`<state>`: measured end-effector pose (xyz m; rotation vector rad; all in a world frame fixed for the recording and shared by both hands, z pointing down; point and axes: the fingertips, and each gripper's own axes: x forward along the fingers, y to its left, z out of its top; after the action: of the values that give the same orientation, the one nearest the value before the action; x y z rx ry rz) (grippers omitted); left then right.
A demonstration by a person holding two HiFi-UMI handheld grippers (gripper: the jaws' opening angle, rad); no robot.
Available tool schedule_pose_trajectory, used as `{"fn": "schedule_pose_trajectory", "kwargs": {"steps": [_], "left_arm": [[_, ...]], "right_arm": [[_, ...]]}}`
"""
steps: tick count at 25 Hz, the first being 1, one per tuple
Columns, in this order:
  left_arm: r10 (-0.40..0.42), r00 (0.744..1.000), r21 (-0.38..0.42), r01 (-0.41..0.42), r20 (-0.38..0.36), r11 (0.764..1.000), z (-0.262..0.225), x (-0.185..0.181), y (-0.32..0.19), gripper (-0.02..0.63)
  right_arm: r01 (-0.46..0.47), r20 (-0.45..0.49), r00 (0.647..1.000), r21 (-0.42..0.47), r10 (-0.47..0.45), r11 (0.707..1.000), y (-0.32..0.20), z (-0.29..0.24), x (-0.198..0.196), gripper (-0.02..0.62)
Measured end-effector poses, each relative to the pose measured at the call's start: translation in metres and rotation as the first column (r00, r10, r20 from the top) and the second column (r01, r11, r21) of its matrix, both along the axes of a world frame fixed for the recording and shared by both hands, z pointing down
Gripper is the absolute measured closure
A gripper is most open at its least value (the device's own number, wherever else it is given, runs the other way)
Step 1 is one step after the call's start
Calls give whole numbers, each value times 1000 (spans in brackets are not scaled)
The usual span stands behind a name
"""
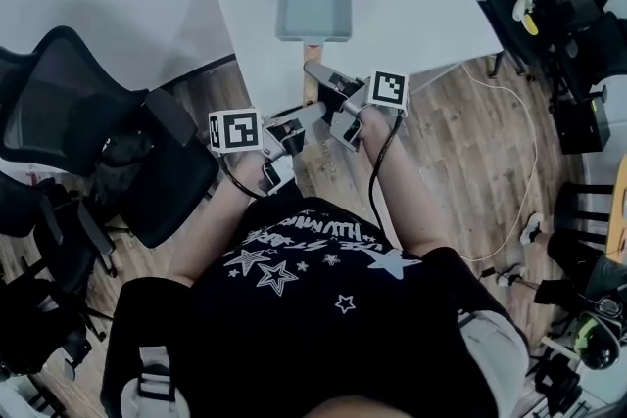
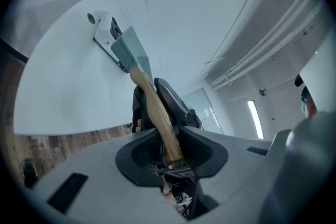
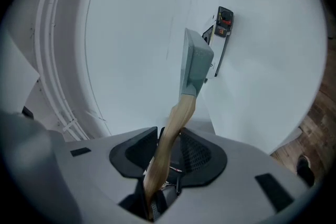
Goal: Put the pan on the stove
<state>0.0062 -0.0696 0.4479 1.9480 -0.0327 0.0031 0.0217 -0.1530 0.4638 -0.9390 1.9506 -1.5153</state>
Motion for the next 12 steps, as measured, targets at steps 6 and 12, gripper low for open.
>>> {"fn": "schedule_pose_trajectory", "kwargs": {"steps": [6,12], "left_arm": [[36,999,-7,-36,-14,999,0,0,-50,499],[63,998,-14,-64,-21,998,2,-1,-74,499]], "right_arm": [[-45,2,999,-8,45,999,-49,0,4,459],[-80,-3,997,-11,80,997,-72,2,4,459]]}}
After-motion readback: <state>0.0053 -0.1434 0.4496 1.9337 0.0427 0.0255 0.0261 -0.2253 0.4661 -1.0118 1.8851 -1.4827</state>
